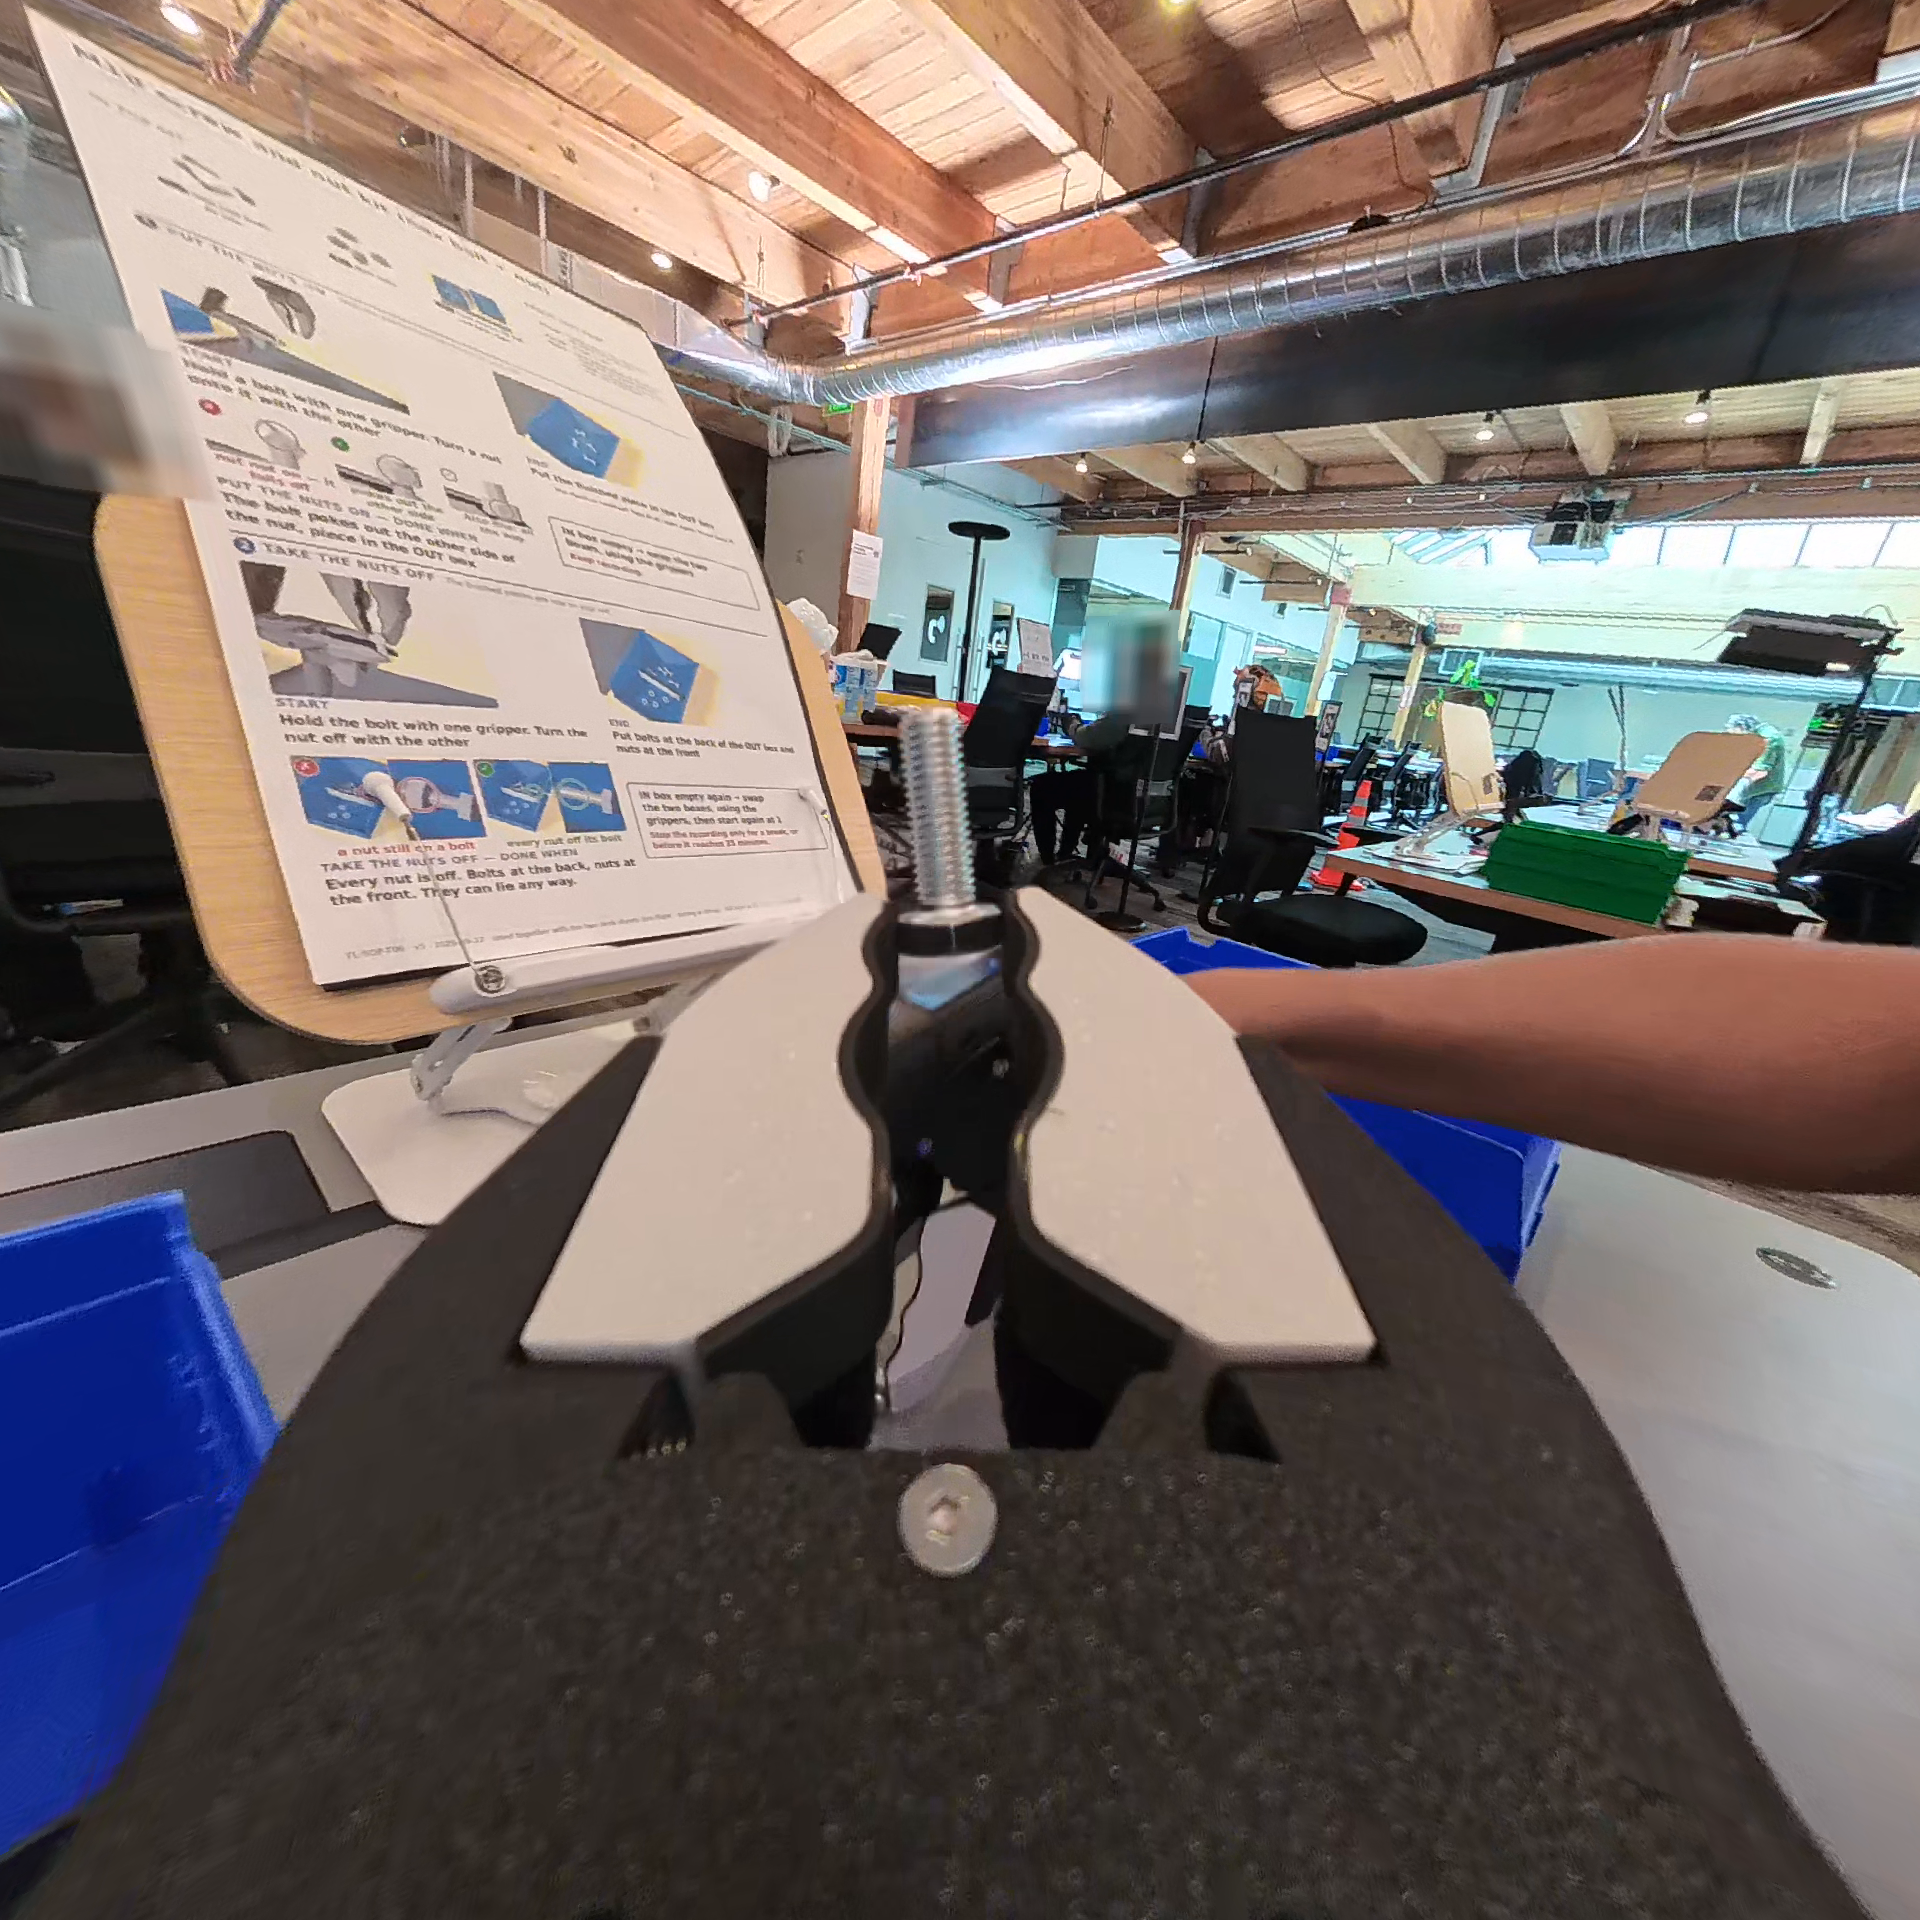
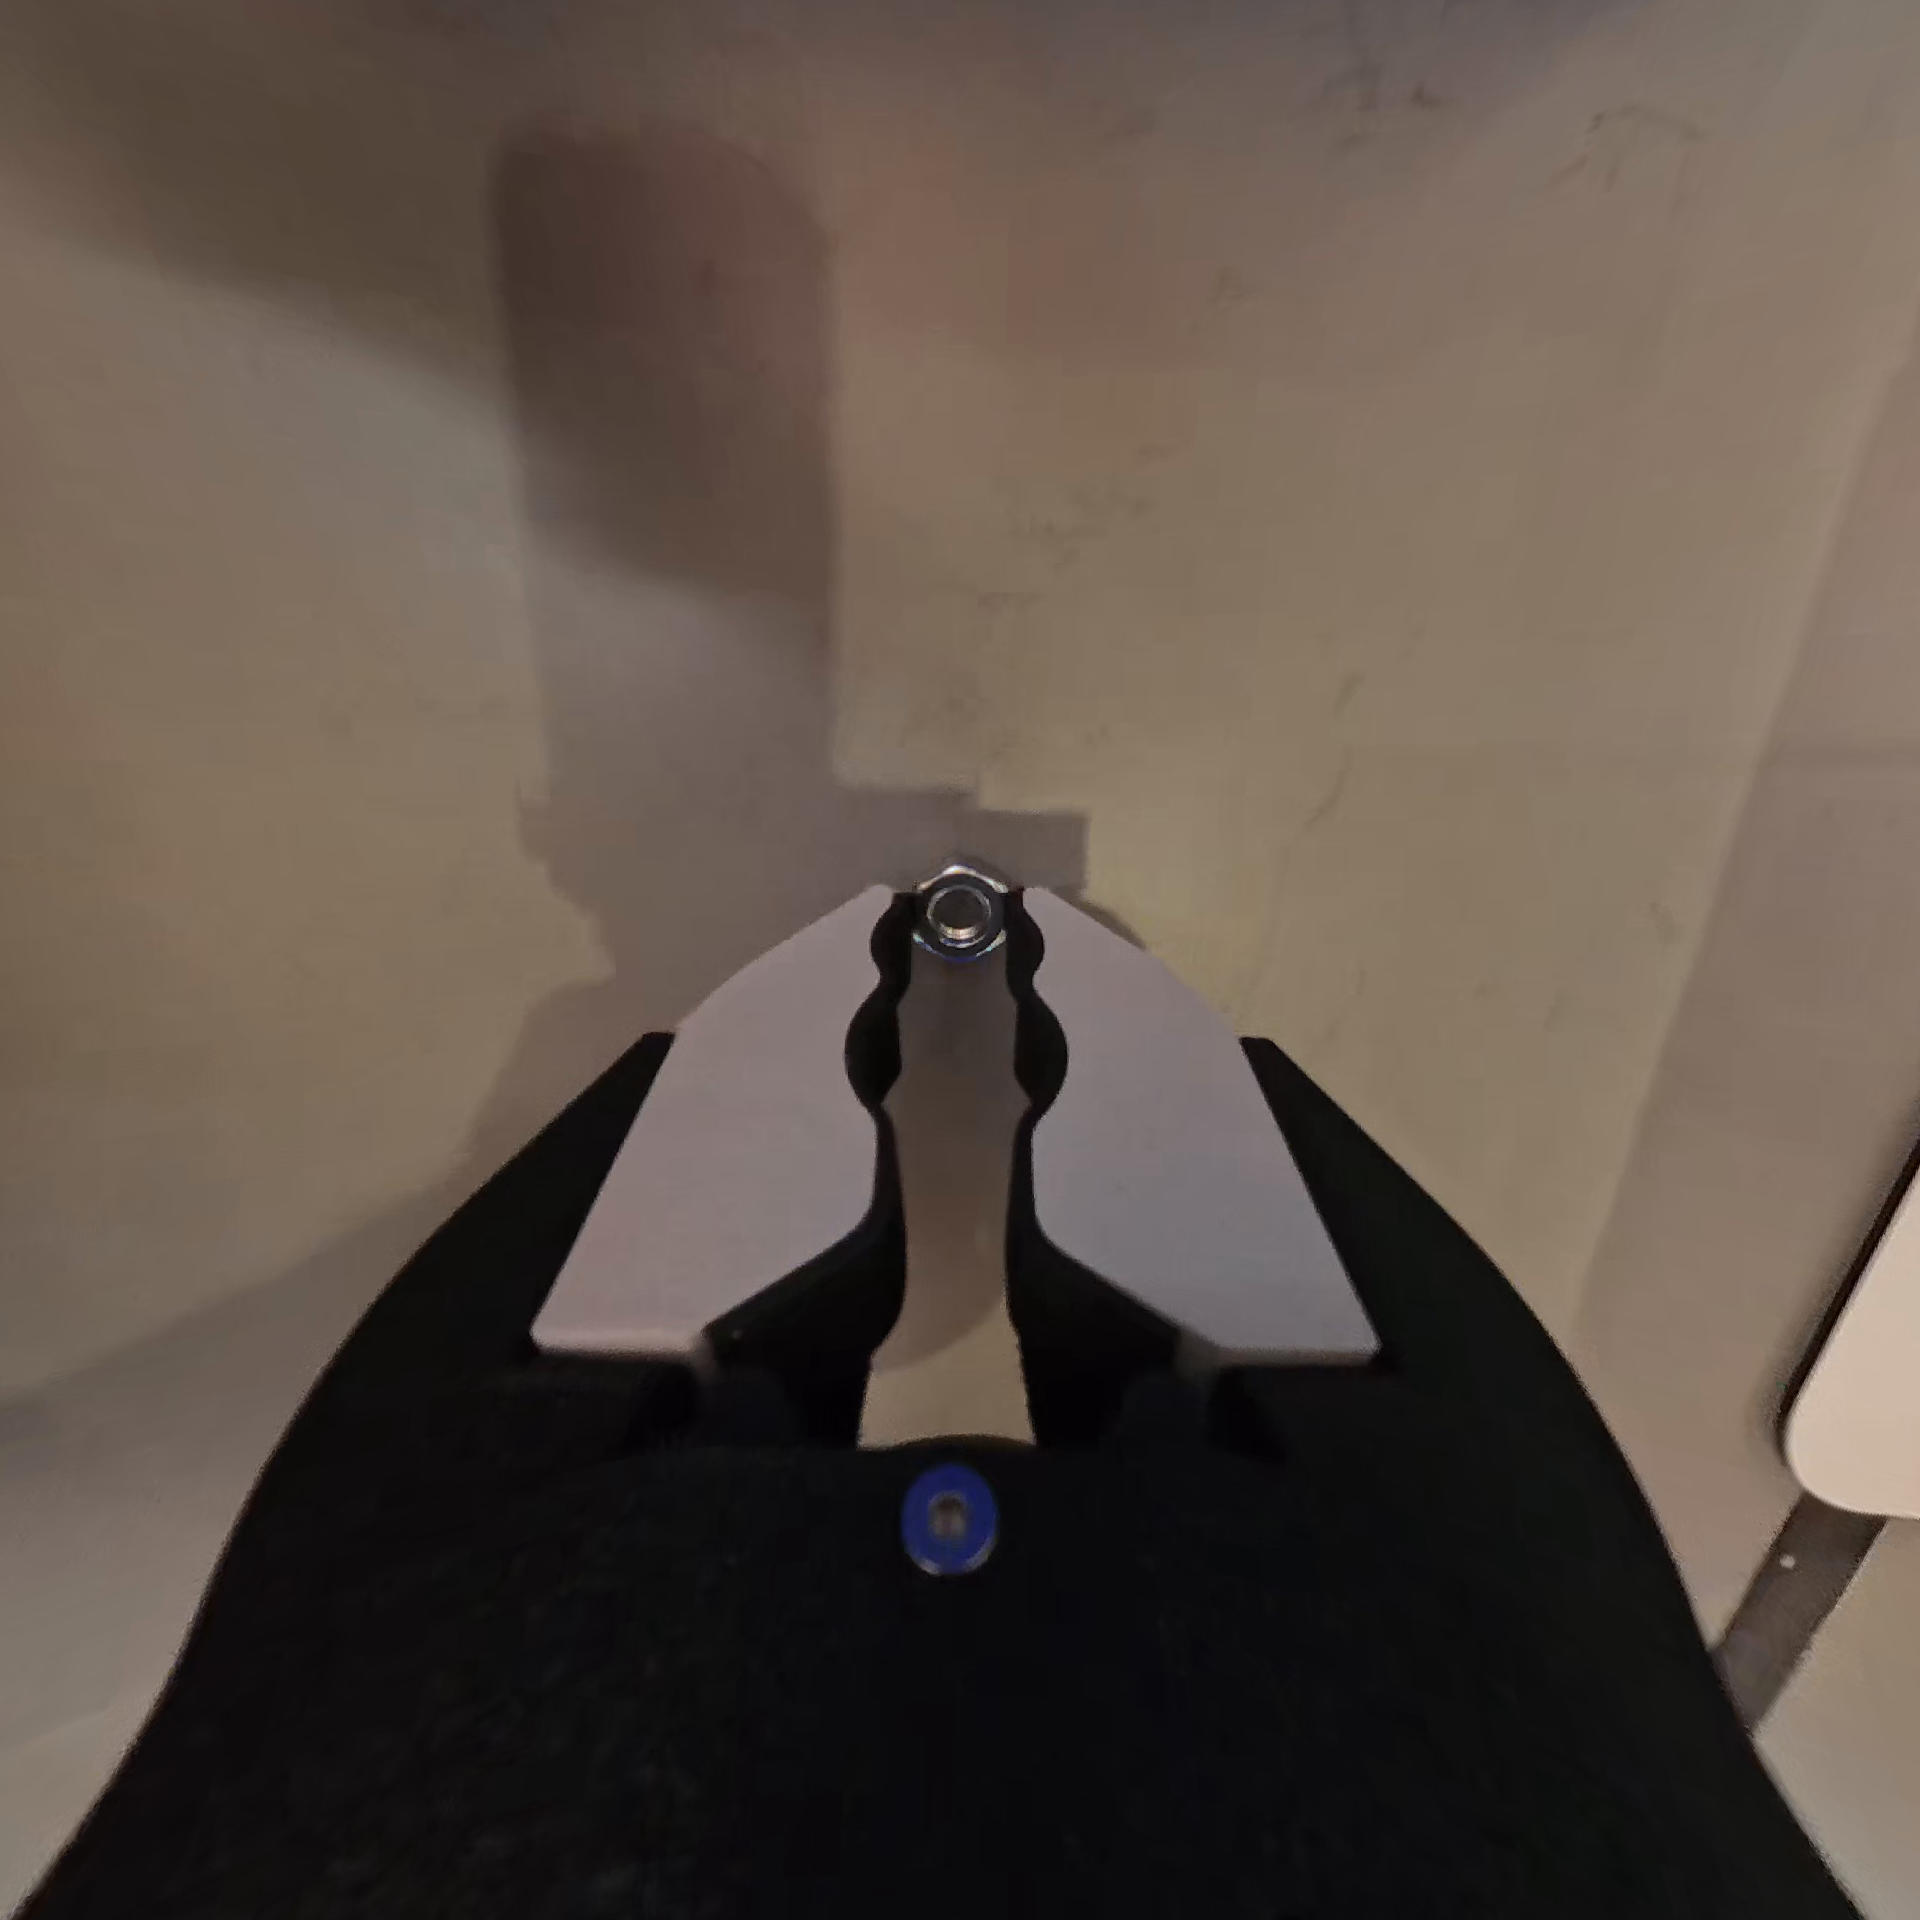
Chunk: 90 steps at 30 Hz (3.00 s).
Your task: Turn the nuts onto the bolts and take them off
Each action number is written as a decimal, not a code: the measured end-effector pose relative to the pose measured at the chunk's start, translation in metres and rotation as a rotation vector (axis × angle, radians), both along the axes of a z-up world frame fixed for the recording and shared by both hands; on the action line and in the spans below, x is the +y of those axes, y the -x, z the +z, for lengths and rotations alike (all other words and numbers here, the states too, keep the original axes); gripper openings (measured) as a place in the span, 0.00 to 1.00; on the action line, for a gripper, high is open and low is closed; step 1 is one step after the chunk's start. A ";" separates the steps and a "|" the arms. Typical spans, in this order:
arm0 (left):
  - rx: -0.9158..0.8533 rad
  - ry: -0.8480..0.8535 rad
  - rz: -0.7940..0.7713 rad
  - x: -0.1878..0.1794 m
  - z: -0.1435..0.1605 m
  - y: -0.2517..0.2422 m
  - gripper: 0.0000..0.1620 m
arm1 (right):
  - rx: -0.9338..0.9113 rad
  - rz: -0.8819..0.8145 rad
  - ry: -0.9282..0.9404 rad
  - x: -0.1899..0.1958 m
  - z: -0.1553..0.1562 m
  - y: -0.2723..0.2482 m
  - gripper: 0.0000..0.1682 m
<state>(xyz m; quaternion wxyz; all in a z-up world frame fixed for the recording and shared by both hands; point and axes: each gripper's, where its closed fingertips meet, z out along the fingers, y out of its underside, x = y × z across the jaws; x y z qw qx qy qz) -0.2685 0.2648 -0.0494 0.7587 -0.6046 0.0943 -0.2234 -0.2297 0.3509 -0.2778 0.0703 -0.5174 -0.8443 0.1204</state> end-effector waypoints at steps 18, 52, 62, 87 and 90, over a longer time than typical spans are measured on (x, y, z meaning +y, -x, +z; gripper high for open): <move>0.018 0.289 -0.963 0.009 -0.088 -0.139 0.11 | 0.396 0.505 0.243 -0.062 0.187 -0.095 0.10; -0.199 0.288 -1.407 -0.043 -0.054 -0.131 0.10 | 0.336 0.856 0.052 -0.112 0.194 -0.087 0.10; -0.295 0.253 -1.486 -0.050 -0.044 -0.126 0.10 | 0.477 0.867 0.026 -0.119 0.203 -0.083 0.10; 0.126 0.196 -0.716 0.003 -0.057 -0.123 0.11 | 0.401 -0.034 0.412 -0.078 0.199 -0.073 0.10; 0.245 0.196 -0.555 0.013 -0.064 -0.120 0.10 | 0.363 -0.203 0.495 -0.073 0.195 -0.070 0.10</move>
